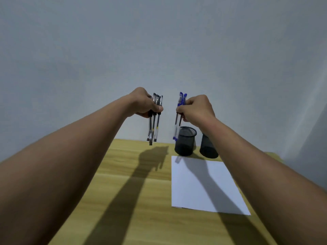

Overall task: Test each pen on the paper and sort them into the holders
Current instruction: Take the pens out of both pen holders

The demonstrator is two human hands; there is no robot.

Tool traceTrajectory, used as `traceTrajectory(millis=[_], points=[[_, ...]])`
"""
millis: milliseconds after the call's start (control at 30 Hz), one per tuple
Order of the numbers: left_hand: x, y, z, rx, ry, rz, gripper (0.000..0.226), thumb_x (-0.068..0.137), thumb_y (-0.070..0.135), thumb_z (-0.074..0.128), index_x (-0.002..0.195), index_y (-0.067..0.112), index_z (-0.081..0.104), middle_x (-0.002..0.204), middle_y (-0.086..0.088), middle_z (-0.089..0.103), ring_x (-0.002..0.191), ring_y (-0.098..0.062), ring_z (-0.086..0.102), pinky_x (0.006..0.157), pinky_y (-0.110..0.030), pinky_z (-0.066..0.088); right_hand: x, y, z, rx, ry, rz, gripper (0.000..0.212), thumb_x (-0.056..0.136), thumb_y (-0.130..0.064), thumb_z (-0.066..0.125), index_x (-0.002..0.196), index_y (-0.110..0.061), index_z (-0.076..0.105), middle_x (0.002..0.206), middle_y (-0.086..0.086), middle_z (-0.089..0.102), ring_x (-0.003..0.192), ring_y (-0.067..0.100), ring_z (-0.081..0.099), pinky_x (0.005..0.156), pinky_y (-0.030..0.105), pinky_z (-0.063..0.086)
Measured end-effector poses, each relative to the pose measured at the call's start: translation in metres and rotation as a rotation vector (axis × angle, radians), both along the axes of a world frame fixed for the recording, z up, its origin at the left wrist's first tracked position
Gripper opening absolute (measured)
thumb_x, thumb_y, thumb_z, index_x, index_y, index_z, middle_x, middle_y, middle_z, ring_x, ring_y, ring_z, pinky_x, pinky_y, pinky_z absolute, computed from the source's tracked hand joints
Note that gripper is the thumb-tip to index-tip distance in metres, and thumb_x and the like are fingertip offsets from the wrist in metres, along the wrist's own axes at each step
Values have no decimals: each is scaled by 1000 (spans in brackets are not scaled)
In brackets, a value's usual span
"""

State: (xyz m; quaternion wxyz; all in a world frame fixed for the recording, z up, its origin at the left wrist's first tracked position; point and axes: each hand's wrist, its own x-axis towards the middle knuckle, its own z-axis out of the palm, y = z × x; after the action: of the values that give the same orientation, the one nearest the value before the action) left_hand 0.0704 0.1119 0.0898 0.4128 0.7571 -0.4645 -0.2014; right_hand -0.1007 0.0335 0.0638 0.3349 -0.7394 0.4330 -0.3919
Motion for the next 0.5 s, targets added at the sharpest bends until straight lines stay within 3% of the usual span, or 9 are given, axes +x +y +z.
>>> traceTrajectory(millis=[167,267,367,500], points=[[41,56,-35,236,-10,61,37,77,23,85,102,-1,73,93,-13,76,81,-22,73,62,-25,59,45,46,-40,243,87,142,16,78,-4,81,87,8,75,83,20,78,73,34,78,76,48,66],[61,72,-66,355,14,90,37,77,22,85,102,-3,72,95,-14,76,77,-20,70,72,-29,61,70,64,-70,355,160,191,13,77,-1,81,81,8,73,78,20,77,71,38,78,75,49,66],[78,78,-97,464,39,110,30,79,24,84,93,0,72,87,-11,75,78,-20,70,85,-34,60,92,76,-96,418,273,221,18,77,-3,81,88,8,75,83,23,78,77,39,79,77,51,65],[91,76,-130,604,38,111,26,84,27,78,89,4,68,85,-7,71,82,-18,69,89,-32,58,112,83,-124,430,421,217,15,74,-7,83,71,0,71,77,20,78,65,33,74,76,46,66]])
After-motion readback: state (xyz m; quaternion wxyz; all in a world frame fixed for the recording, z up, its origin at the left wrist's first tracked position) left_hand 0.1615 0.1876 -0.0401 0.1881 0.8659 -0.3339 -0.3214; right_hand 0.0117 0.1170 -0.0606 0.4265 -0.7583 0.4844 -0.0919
